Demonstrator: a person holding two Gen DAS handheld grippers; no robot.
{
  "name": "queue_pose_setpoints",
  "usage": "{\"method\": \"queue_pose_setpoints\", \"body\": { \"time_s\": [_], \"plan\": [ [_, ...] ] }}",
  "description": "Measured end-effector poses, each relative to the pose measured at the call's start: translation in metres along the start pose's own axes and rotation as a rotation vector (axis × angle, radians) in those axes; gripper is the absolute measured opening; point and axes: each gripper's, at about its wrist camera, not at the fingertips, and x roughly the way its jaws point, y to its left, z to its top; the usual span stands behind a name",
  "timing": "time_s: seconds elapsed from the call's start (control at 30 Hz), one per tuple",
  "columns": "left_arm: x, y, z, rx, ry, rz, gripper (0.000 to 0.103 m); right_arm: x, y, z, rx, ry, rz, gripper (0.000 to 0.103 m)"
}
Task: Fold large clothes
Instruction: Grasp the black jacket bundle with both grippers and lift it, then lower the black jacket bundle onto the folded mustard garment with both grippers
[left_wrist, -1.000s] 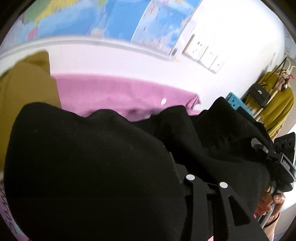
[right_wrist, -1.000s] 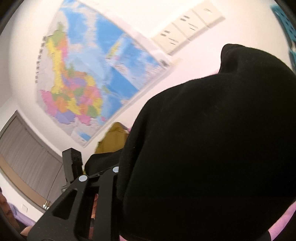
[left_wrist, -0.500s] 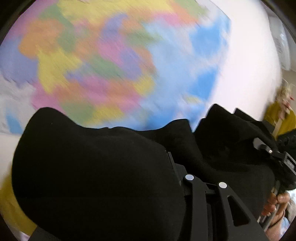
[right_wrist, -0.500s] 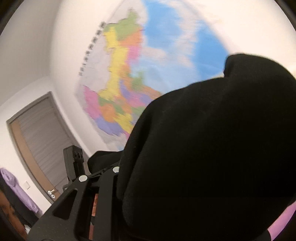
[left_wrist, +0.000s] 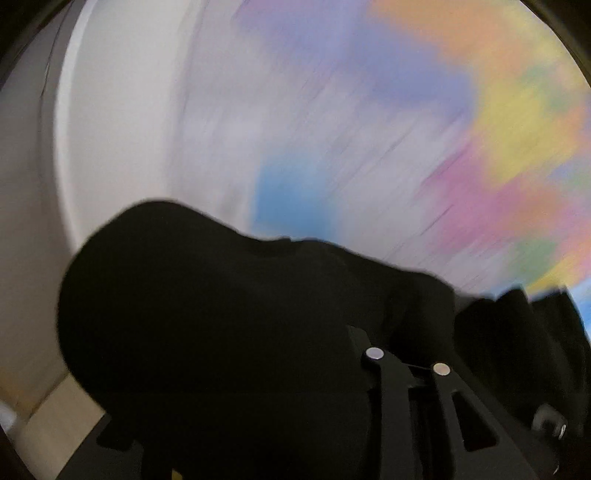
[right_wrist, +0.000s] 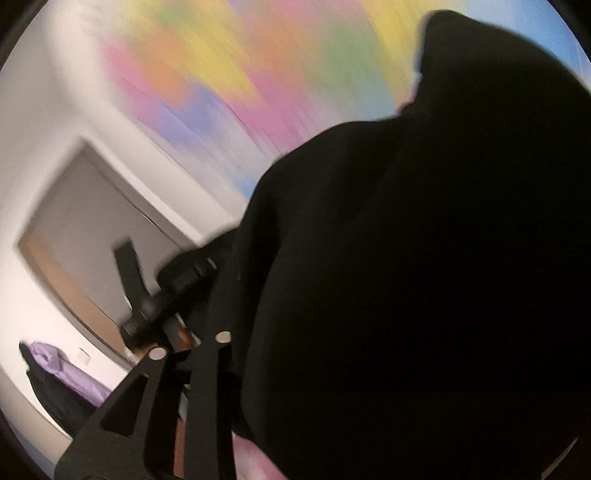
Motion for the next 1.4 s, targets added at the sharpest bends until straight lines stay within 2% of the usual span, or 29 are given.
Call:
{"method": "queue_pose_setpoints", "body": {
  "time_s": [0.07,0.1,0.17,0.23,0.3,0.37,0.43,0.47,0.53,0.6,0.63,0.67,0.73,0.77,0.8,0.87,0.9,0.97,1.0,1.03,1.1,1.17,1.27,1.37,1.4],
  "plan": [
    [0.028,0.025,-0.024,-0.072,0.091,-0.009,0.028,0.000,-0.011,-0.013,-0.004,-0.022,0.020,0.038],
    [0.032,0.039,-0.035,-0.113,0.087,-0.045,0.030,-0.005,-0.011,-0.013,-0.018,-0.025,0.033,0.045],
    [0.028,0.045,-0.038,-0.133,0.071,-0.075,0.034,-0.025,-0.007,-0.015,-0.054,-0.016,0.047,0.055],
    [0.026,0.048,-0.036,-0.148,0.076,-0.096,0.035,-0.047,-0.004,-0.017,-0.092,-0.014,0.027,0.056],
    [0.026,0.053,-0.035,-0.127,0.076,-0.095,0.035,-0.068,-0.007,-0.017,-0.128,-0.018,-0.026,0.056],
    [0.025,0.051,-0.039,-0.110,0.084,-0.085,0.035,-0.097,-0.017,-0.020,-0.138,-0.065,-0.099,0.055],
    [0.026,0.052,-0.040,-0.105,0.083,-0.082,0.035,-0.130,-0.028,-0.024,-0.122,-0.146,-0.175,0.057],
    [0.026,0.051,-0.040,-0.093,0.083,-0.077,0.035,-0.139,-0.033,-0.020,-0.131,-0.182,-0.219,0.062],
    [0.026,0.060,-0.043,-0.085,0.085,-0.065,0.035,-0.142,-0.039,-0.012,-0.107,-0.229,-0.242,0.062],
    [0.027,0.061,-0.041,-0.091,0.092,-0.058,0.034,-0.130,-0.033,-0.011,-0.090,-0.180,-0.191,0.068],
    [0.029,0.061,-0.037,-0.088,0.087,-0.047,0.034,-0.116,-0.028,-0.009,-0.124,-0.126,-0.215,0.068],
    [0.028,0.061,-0.034,-0.083,0.079,-0.030,0.033,-0.123,-0.028,-0.019,-0.158,-0.105,-0.229,0.068],
    [0.026,0.065,-0.027,-0.088,0.063,-0.018,0.033,-0.105,-0.007,-0.021,-0.271,-0.047,-0.251,0.044],
    [0.025,0.069,-0.026,-0.107,0.057,-0.015,0.033,-0.100,0.004,-0.023,-0.331,-0.036,-0.279,0.034],
    [0.024,0.075,-0.026,-0.132,0.057,-0.021,0.034,-0.104,0.009,-0.025,-0.366,-0.052,-0.264,0.023],
    [0.031,0.082,-0.032,-0.153,0.086,-0.013,0.041,-0.110,0.008,-0.027,-0.360,-0.065,-0.233,0.019],
    [0.036,0.084,-0.040,-0.143,0.111,0.016,0.045,-0.112,0.002,-0.029,-0.332,-0.056,-0.223,0.018],
    [0.033,0.084,-0.052,-0.106,0.093,0.053,0.057,-0.102,-0.010,-0.025,-0.247,-0.009,-0.207,0.018],
    [0.027,0.083,-0.054,-0.091,0.073,0.087,0.072,-0.097,-0.017,-0.026,-0.207,0.027,-0.209,0.022],
    [0.018,0.083,-0.057,-0.072,0.044,0.143,0.078,-0.100,-0.019,-0.029,-0.207,0.032,-0.226,0.025],
    [0.001,0.085,-0.060,-0.056,0.006,0.161,0.078,-0.111,-0.006,-0.029,-0.266,0.007,-0.258,0.031],
    [-0.024,0.090,-0.067,-0.075,-0.049,0.173,0.078,-0.121,0.012,-0.030,-0.344,-0.051,-0.331,0.041],
    [-0.061,0.085,-0.076,-0.068,-0.118,0.113,0.078,-0.130,0.038,-0.032,-0.447,-0.106,-0.329,0.057],
    [-0.086,0.056,-0.088,0.028,-0.153,0.011,0.079,-0.109,0.051,-0.037,-0.515,-0.068,-0.335,0.058],
    [-0.090,0.045,-0.092,0.059,-0.154,-0.014,0.080,-0.104,0.052,-0.040,-0.526,-0.053,-0.339,0.065]
  ]
}}
